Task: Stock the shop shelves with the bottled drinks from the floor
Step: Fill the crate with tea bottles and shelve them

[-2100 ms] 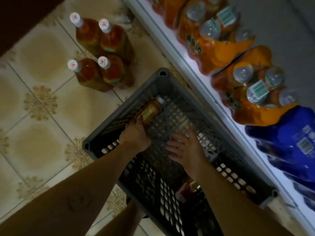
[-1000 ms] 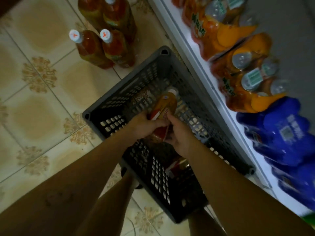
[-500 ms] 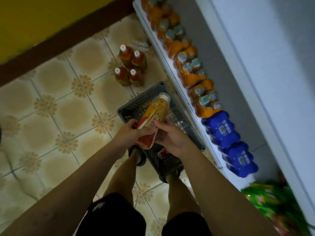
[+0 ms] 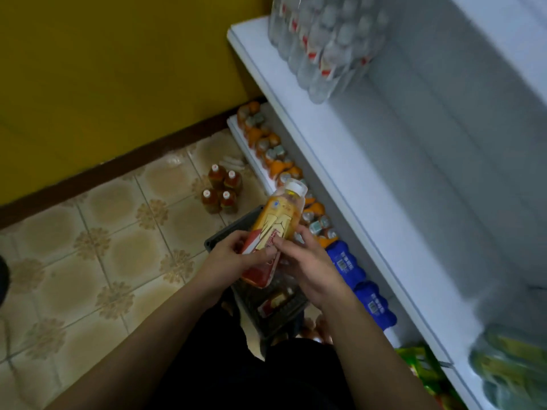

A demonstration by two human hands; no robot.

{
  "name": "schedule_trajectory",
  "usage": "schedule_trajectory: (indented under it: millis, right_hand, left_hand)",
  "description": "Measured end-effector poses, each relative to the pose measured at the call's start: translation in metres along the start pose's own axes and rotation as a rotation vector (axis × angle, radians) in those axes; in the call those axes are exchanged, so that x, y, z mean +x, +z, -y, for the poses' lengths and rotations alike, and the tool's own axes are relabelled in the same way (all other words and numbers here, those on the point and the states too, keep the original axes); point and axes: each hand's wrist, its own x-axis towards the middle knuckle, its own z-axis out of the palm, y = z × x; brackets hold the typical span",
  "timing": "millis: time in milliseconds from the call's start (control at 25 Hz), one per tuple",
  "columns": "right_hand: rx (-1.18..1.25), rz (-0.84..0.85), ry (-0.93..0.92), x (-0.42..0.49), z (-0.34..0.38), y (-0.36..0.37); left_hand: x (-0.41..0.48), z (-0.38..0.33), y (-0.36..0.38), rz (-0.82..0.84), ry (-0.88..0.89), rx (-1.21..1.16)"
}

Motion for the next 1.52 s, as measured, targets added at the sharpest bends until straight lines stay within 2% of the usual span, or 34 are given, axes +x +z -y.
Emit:
schedule_trajectory:
  millis: [280, 560, 720, 960, 1160, 1360, 1440, 1520]
  right_hand:
    - [0.006, 0.045, -0.282, -0.062, 0.062, 0.019]
    - [-0.279, 0.047, -0.532, -0.117, 0.123, 0.017]
    - [-0.394, 0.033, -0.706, -0.151, 0.159, 0.005]
    - [-0.544, -0.028, -0.803, -0.197, 0.206, -0.028]
    - [-0.538, -0.153, -0.799, -0.221, 0.235, -0.069]
    - [-0.406, -0.308, -0.897, -0.227, 0.271, -0.105]
    - [-0.386, -0.447, -0.994, -0.219, 0.284, -0.117]
    - [-0.384, -0.609, -1.044, -0.206, 0.299, -0.132]
  left_hand:
    - [-0.052, -0.069, 0.011, 0.069, 0.237, -0.038]
    - [-0.095, -0.124, 0.035, 0.116, 0.433, -0.091]
    - [-0.117, -0.155, 0.062, 0.135, 0.574, -0.042]
    - [-0.13, -0.198, 0.111, 0.222, 0.748, 0.013]
    - [-0.122, -0.235, 0.163, 0.386, 0.825, 0.079]
    - [-0.096, -0.27, 0.218, 0.455, 0.9, 0.057]
    - [-0.08, -0.287, 0.239, 0.368, 0.965, 0.128]
    - [-0.063, -0.301, 0.26, 0.187, 1.017, 0.228]
